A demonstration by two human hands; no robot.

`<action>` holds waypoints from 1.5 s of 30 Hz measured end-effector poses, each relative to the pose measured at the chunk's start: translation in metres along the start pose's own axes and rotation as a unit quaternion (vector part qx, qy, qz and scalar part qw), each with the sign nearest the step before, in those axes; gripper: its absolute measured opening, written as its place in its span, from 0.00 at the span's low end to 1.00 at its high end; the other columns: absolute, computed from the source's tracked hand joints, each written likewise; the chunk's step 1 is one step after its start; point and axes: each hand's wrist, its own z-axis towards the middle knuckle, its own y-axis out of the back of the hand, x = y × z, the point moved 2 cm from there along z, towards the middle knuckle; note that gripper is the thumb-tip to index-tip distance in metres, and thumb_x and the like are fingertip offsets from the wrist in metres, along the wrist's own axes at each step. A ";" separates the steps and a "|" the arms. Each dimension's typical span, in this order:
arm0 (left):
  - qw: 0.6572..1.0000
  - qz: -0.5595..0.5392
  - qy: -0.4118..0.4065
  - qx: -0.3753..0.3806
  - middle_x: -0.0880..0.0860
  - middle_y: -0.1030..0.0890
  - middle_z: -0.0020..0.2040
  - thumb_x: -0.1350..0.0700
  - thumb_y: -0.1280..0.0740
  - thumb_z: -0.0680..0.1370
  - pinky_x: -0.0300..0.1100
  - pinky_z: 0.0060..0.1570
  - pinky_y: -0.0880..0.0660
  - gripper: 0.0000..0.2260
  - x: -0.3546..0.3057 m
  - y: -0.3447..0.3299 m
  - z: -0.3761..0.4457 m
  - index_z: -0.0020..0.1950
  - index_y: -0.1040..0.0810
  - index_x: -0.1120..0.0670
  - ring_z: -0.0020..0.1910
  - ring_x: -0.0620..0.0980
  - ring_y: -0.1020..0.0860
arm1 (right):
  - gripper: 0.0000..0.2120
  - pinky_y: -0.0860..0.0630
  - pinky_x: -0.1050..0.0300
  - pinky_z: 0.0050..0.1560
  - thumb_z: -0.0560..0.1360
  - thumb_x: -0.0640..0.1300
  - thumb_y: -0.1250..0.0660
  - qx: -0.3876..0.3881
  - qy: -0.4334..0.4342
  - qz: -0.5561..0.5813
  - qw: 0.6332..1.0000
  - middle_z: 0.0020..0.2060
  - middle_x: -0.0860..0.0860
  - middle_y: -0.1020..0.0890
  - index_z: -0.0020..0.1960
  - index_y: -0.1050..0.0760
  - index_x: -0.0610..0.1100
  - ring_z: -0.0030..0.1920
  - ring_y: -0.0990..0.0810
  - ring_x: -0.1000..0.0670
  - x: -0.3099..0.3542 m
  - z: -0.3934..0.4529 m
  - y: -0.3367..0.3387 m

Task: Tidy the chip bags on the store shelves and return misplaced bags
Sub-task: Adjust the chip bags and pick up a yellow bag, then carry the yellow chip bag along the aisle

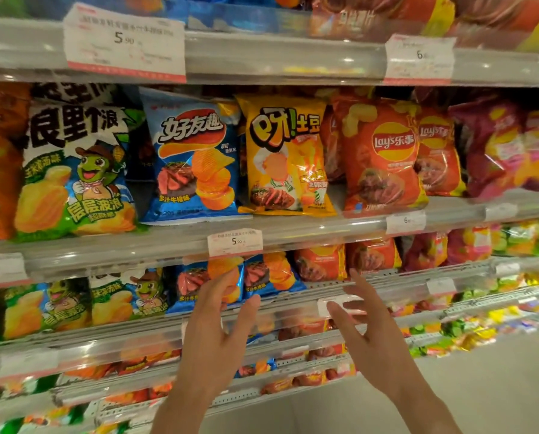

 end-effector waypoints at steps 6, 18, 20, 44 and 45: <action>0.998 0.011 -0.038 -0.055 0.36 0.28 0.66 0.34 0.39 0.76 0.27 0.59 0.29 0.26 -0.030 -0.008 0.016 0.73 0.31 0.39 0.65 0.33 0.27 | 0.34 0.23 0.65 0.51 0.76 0.65 0.38 -0.025 0.042 0.001 0.999 0.65 0.65 0.27 0.79 0.44 0.64 0.59 0.24 0.67 0.000 0.032 0.040; 0.969 0.169 -0.106 -0.146 0.51 0.30 0.70 0.45 0.35 0.82 0.42 0.65 0.31 0.22 -0.099 -0.026 0.107 0.76 0.31 0.47 0.64 0.42 0.31 | 0.32 0.21 0.54 0.58 0.79 0.64 0.39 0.002 0.189 0.012 0.982 0.66 0.56 0.26 0.79 0.41 0.56 0.61 0.24 0.57 0.058 0.126 0.081; 0.973 0.177 -0.082 -0.123 0.52 0.31 0.72 0.44 0.36 0.82 0.44 0.64 0.31 0.24 -0.101 -0.027 0.124 0.77 0.34 0.45 0.66 0.47 0.29 | 0.31 0.23 0.51 0.64 0.80 0.62 0.38 0.000 0.210 0.000 0.978 0.69 0.53 0.28 0.79 0.40 0.53 0.65 0.25 0.53 0.074 0.142 0.073; 0.985 0.044 -0.097 -0.133 0.37 0.31 0.73 0.42 0.37 0.82 0.43 0.71 0.33 0.22 -0.115 -0.022 0.137 0.76 0.34 0.37 0.71 0.35 0.34 | 0.31 0.26 0.57 0.66 0.81 0.57 0.35 0.078 0.160 0.159 0.971 0.61 0.61 0.21 0.80 0.43 0.58 0.63 0.22 0.59 0.095 0.173 0.067; 0.986 0.034 -0.092 -0.136 0.38 0.30 0.72 0.41 0.36 0.81 0.45 0.71 0.32 0.22 -0.115 -0.022 0.132 0.76 0.34 0.36 0.71 0.37 0.33 | 0.31 0.26 0.56 0.66 0.80 0.58 0.35 0.080 0.164 0.161 0.970 0.62 0.60 0.21 0.79 0.43 0.60 0.64 0.22 0.57 0.093 0.169 0.068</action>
